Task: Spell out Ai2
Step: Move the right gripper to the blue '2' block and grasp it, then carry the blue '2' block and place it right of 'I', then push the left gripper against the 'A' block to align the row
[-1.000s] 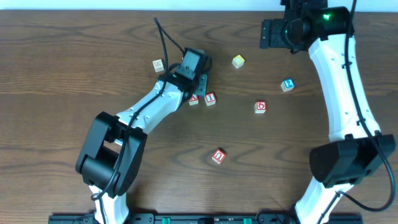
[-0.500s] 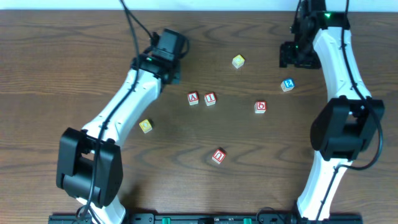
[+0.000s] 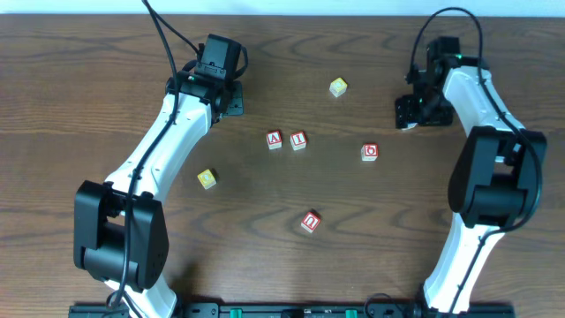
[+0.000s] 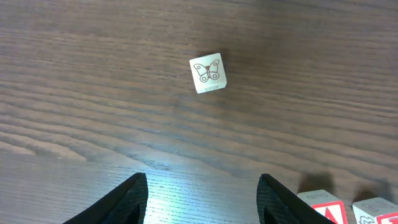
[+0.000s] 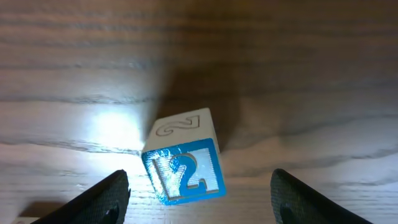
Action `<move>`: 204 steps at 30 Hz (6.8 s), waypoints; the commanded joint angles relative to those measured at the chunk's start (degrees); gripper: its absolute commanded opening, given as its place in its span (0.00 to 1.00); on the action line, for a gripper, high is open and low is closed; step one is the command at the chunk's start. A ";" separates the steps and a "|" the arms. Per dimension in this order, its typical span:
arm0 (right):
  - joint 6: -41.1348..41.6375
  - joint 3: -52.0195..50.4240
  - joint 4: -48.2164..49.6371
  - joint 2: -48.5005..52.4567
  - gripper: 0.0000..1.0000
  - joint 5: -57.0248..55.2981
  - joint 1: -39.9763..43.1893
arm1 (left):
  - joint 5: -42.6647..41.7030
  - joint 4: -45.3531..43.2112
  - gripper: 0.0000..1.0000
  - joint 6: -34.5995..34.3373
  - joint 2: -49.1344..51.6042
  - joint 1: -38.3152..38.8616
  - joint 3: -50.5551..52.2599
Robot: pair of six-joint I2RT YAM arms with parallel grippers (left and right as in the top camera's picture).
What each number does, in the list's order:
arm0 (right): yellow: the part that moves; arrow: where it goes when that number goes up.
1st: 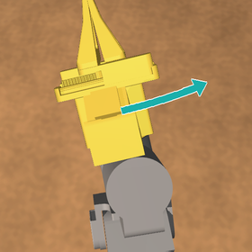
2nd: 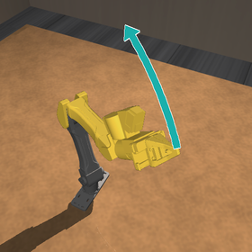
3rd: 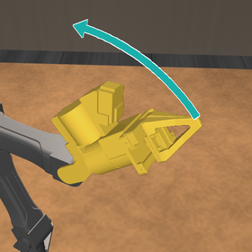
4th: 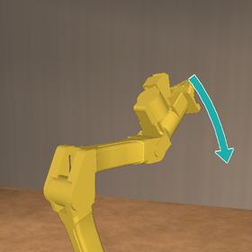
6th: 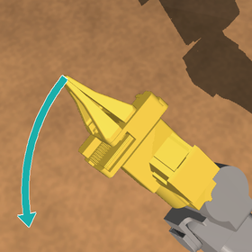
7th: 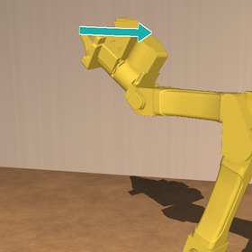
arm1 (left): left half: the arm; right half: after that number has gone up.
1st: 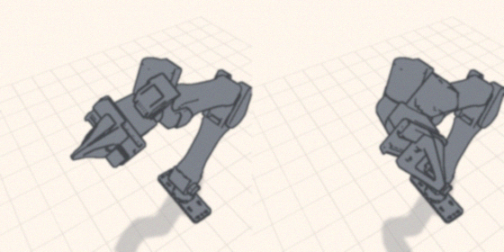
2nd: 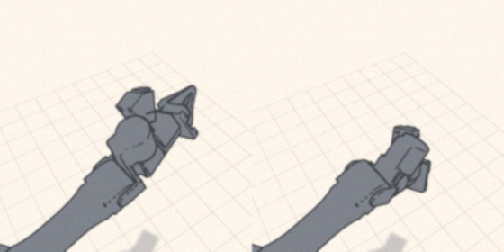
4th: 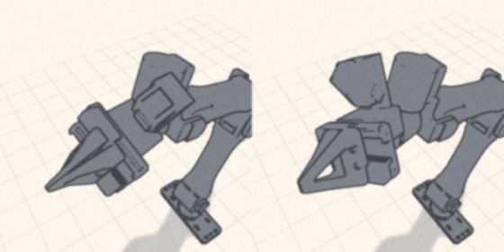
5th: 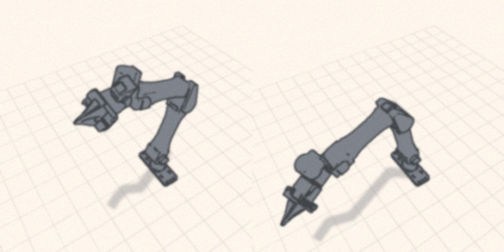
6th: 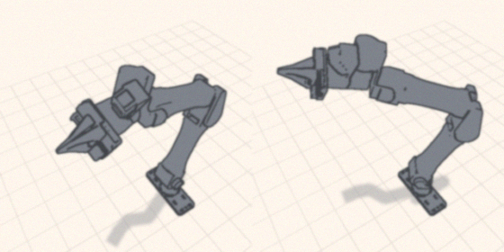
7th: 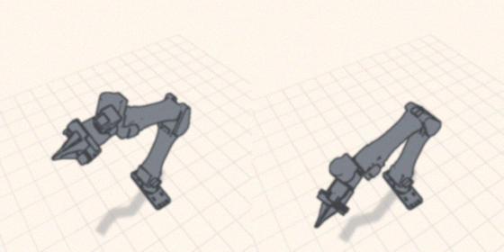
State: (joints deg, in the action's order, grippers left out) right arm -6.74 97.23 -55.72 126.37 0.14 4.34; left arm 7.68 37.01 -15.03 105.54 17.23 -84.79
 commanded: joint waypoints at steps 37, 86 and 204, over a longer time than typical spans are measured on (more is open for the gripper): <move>-1.49 1.01 2.84 0.26 0.24 2.08 -4.00 | -0.02 -0.94 0.59 0.24 -0.68 -0.85 -0.98; 25.11 0.48 1.53 0.28 0.02 -1.51 -32.54 | -8.79 0.61 0.57 3.50 -2.19 -3.74 9.20; 35.82 0.48 4.04 0.28 0.02 -2.73 -35.10 | -29.99 -21.11 0.06 -0.46 6.97 1.14 15.30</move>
State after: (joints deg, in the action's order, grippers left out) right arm 29.12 98.00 -51.70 126.65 -2.37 -30.46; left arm -23.38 16.05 -15.25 111.55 18.98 -69.76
